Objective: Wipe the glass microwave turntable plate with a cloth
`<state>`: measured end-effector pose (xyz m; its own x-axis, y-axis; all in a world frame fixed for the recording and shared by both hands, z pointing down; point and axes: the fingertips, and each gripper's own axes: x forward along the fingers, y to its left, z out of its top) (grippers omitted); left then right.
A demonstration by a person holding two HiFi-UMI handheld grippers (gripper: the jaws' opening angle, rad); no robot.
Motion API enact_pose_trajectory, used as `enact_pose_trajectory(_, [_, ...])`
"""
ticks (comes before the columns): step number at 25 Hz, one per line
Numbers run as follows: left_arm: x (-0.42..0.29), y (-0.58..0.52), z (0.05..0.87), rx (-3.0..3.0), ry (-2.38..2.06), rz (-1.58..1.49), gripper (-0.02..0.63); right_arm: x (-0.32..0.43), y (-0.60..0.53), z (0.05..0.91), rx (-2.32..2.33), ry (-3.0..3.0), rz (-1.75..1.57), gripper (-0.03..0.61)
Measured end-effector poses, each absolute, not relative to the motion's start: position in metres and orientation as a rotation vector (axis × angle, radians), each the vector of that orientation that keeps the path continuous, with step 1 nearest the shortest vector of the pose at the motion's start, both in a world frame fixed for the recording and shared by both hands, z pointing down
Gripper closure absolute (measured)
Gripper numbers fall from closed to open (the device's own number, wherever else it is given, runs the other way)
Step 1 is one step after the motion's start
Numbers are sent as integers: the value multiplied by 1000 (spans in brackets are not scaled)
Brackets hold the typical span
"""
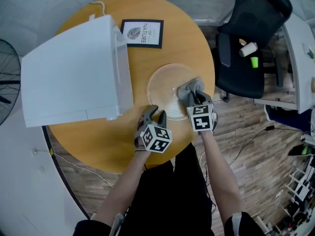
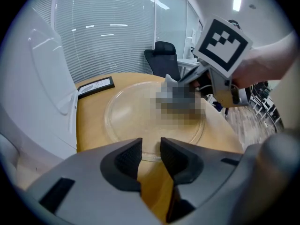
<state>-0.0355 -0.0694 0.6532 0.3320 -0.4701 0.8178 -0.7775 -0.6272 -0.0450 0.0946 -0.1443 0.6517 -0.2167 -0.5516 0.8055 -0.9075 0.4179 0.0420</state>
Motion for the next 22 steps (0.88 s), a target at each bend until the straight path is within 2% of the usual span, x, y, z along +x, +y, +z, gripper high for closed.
enact_pose_trajectory(10, [-33,-67,652,2255,-1108,1200,505,83,-210,648,1281,-1896,554,552])
enact_pose_trajectory(22, [-33,-66,652,2254,-1114,1175,505,3,-230,644,1100,-2073,408,557])
